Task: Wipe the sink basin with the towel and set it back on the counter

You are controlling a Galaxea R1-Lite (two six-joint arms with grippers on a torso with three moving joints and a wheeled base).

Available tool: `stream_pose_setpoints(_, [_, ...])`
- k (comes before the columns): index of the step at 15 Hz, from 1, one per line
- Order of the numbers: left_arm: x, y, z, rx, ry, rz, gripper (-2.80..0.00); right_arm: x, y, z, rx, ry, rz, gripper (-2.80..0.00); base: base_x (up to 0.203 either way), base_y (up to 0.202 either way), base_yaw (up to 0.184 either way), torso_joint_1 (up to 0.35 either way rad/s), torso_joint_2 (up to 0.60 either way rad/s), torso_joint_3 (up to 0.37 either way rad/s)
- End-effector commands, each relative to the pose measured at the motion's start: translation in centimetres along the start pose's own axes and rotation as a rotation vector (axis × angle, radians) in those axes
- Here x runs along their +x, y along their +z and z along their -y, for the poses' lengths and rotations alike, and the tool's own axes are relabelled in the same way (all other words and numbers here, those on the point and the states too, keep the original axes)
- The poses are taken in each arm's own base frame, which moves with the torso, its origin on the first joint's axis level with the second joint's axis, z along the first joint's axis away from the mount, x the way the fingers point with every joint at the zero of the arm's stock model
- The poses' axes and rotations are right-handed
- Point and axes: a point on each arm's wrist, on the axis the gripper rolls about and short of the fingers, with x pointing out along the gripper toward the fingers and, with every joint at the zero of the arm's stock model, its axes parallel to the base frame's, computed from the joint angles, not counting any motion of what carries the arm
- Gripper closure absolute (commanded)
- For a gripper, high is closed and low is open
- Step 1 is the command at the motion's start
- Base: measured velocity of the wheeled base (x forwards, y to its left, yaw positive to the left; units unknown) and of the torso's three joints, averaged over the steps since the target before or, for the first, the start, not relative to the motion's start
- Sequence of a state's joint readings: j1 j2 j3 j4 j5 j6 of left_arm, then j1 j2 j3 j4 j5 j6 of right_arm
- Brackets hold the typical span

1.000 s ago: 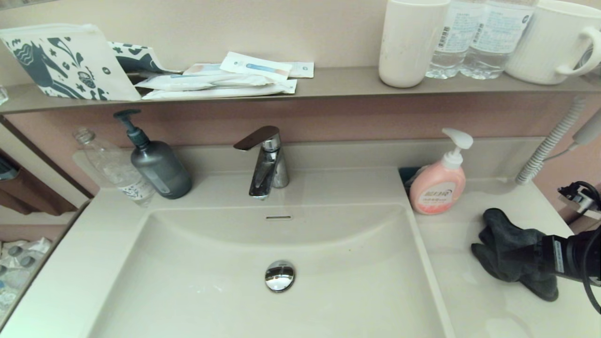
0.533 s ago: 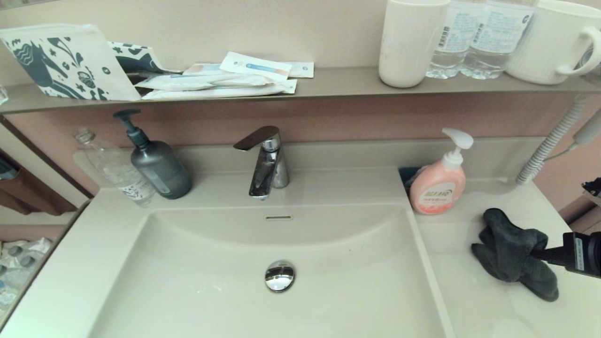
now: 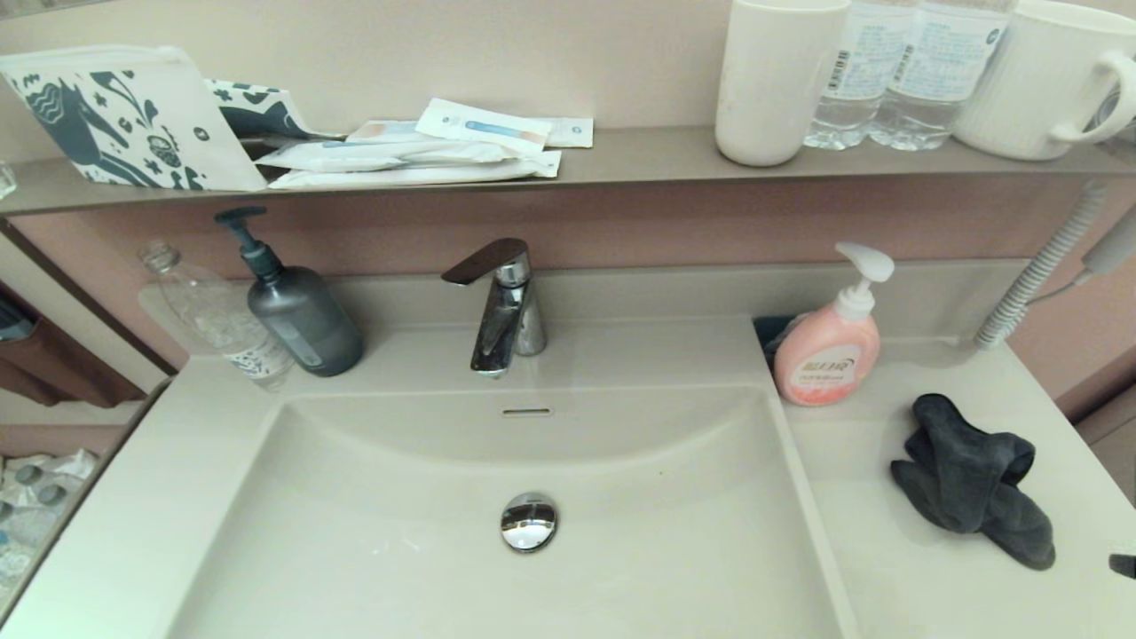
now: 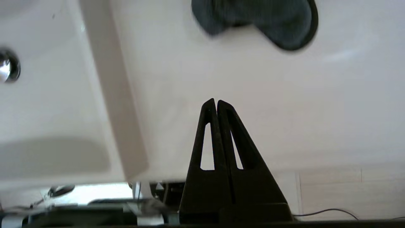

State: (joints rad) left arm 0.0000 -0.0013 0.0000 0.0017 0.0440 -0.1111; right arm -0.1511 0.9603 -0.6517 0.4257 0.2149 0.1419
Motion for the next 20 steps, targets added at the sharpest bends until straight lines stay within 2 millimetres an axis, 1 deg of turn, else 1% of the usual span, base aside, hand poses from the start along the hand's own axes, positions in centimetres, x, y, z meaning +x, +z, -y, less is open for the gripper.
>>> stream_pose_setpoints(1, [0.0, 0.0, 0.0, -0.001, 0.001, -0.001, 0.00, -3.6, -2.7, -0.4, -0.023, 0.016, 0.107, 0.00, 0.000, 0.000, 0.000, 0.000, 0.00, 0.000])
stream_pose_setpoints(3, [0.0, 0.0, 0.0, -0.001, 0.001, -0.001, 0.00, -5.8, -5.5, -0.5, -0.032, 0.018, 0.145, 0.00, 0.000, 0.000, 0.000, 0.000, 0.00, 0.000])
stream_pose_setpoints(5, [0.0, 0.0, 0.0, -0.001, 0.001, -0.001, 0.00, -7.1, -8.0, -0.4, -0.041, 0.028, 0.140, 0.00, 0.000, 0.000, 0.000, 0.000, 0.00, 0.000])
stream_pose_setpoints(7, [0.0, 0.0, 0.0, -0.001, 0.001, -0.001, 0.00, -8.0, -9.8, 0.0, -0.079, 0.083, 0.122, 0.00, 0.000, 0.000, 0.000, 0.000, 0.00, 0.000])
stream_pose_setpoints(9, [0.0, 0.0, 0.0, -0.001, 0.001, -0.001, 0.00, -8.5, -11.2, 0.3, -0.087, 0.098, 0.131, 0.00, 0.000, 0.000, 0.000, 0.000, 0.00, 0.000])
stream_pose_setpoints(10, [0.0, 0.0, 0.0, -0.001, 0.001, -0.001, 0.00, -8.7, -11.9, 0.4, -0.092, 0.101, 0.147, 0.00, 0.000, 0.000, 0.000, 0.000, 0.00, 0.000])
stream_pose_setpoints(13, [0.0, 0.0, 0.0, -0.002, 0.001, -0.001, 0.00, -9.3, -14.7, 1.1, -0.129, 0.139, 0.263, 0.00, 0.000, 0.000, 0.000, 0.000, 0.00, 0.000])
stream_pose_setpoints(15, [0.0, 0.0, 0.0, -0.001, 0.001, -0.001, 0.00, -8.5, -16.1, 1.7, -0.147, 0.144, 0.293, 0.00, 0.000, 0.000, 0.000, 0.000, 0.00, 0.000])
stream_pose_setpoints(17, [0.0, 0.0, 0.0, -0.001, 0.001, -0.001, 0.00, -7.3, -16.7, 2.0, -0.166, 0.160, 0.392, 0.00, 0.000, 0.000, 0.000, 0.000, 0.00, 0.000])
stream_pose_setpoints(20, [0.0, 0.0, 0.0, -0.001, 0.001, -0.001, 0.00, -4.1, -15.9, 2.2, -0.179, 0.146, 0.605, 0.00, 0.000, 0.000, 0.000, 0.000, 0.00, 0.000])
